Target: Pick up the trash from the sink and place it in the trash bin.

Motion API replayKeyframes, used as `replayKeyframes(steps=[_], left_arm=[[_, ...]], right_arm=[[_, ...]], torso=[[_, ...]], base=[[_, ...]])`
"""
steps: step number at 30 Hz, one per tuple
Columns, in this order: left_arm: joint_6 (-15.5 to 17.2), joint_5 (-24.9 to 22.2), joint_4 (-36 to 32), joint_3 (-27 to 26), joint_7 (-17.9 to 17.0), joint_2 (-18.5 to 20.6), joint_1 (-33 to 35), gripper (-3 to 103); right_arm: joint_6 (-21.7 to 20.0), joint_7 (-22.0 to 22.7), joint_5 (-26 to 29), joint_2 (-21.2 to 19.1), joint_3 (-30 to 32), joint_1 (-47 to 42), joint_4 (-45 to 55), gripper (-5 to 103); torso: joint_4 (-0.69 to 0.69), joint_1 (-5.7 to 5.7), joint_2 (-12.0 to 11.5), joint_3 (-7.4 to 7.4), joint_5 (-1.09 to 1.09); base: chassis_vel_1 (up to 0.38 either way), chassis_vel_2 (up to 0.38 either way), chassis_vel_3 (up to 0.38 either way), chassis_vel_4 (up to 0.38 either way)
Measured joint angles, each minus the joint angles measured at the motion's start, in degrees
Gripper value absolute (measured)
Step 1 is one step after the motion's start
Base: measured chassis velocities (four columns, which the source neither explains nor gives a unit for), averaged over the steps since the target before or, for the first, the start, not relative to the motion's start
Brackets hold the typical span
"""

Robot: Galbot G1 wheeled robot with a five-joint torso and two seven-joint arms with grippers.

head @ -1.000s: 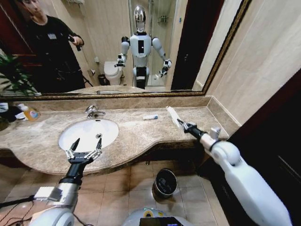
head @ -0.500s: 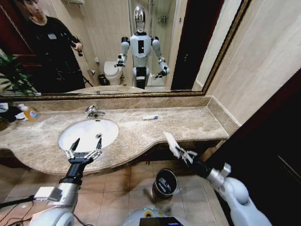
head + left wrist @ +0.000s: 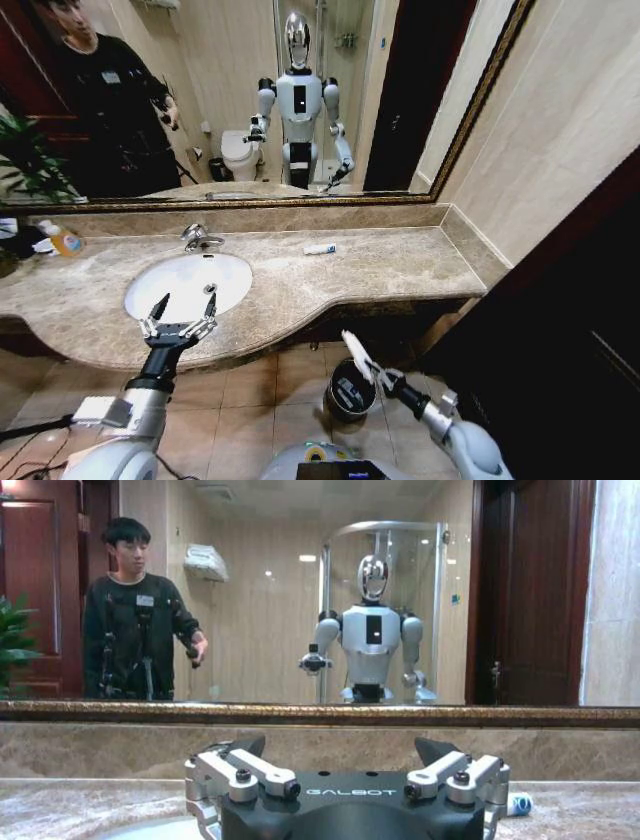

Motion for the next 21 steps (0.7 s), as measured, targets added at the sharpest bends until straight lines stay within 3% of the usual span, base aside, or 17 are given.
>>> replayKeyframes(steps=[1, 3, 5, 6, 7, 8, 12, 15, 21], left_arm=[[0.0, 0.0, -0.01, 0.0, 0.0, 0.0, 0.0, 100], [0.0, 0.0, -0.01, 0.0, 0.0, 0.01, 0.0, 100], [0.0, 0.0, 0.0, 0.0, 0.0, 0.0, 0.0, 100], [0.0, 0.0, 0.0, 0.0, 0.0, 0.0, 0.0, 100], [0.0, 0.0, 0.0, 0.0, 0.0, 0.0, 0.0, 100], [0.0, 0.0, 0.0, 0.0, 0.0, 0.0, 0.0, 100], [0.0, 0.0, 0.0, 0.0, 0.0, 0.0, 0.0, 100], [0.0, 0.0, 0.0, 0.0, 0.0, 0.0, 0.0, 100], [0.0, 0.0, -0.01, 0.0, 0.0, 0.0, 0.0, 100]], right_arm=[[0.21, 0.7, -1.32, 0.33, 0.13, 0.55, -1.35, 0], [0.94, 6.23, -6.11, 1.61, -0.08, 2.88, -6.59, 0], [1.16, 8.59, -6.87, 1.76, -0.58, 3.55, -7.82, 0], [1.82, 13.77, -7.42, 2.09, -2.06, 4.93, -10.22, 0], [2.13, 16.45, -7.66, 2.26, -2.88, 5.6, -11.36, 0], [2.13, 16.45, -7.66, 2.26, -2.88, 5.6, -11.36, 0], [1.92, 30.71, -8.08, 2.65, -7.98, 8.68, -15.32, 0], [0.52, 34.07, -9.59, 4.74, -8.51, 9.95, -16.33, 0], [-1.08, 35.68, -10.52, 7.36, -8.95, 10.75, -17.31, 0]], torso=[[0.0, 0.0, 0.0, 0.0, 0.0], [-0.01, 0.0, 0.0, 0.0, 0.03], [0.0, 0.0, 0.0, 0.0, 0.01], [0.0, 0.0, 0.0, 0.0, 0.0], [0.0, 0.0, 0.0, 0.0, 0.02], [0.0, 0.0, 0.0, 0.0, 0.02], [0.0, 0.0, 0.0, 0.0, 0.01], [0.0, 0.0, 0.0, 0.0, 0.0], [0.0, 0.0, 0.0, 0.0, 0.01]], base=[[0.0, 0.0, 0.0, 0.0], [0.0, 0.0, 0.0, 0.0], [0.0, 0.0, 0.0, 0.0], [0.0, 0.0, 0.0, 0.0], [0.0, 0.0, 0.0, 0.0], [0.0, 0.0, 0.0, 0.0], [0.0, 0.0, 0.0, 0.0], [0.0, 0.0, 0.0, 0.0], [0.0, 0.0, 0.0, 0.0]])
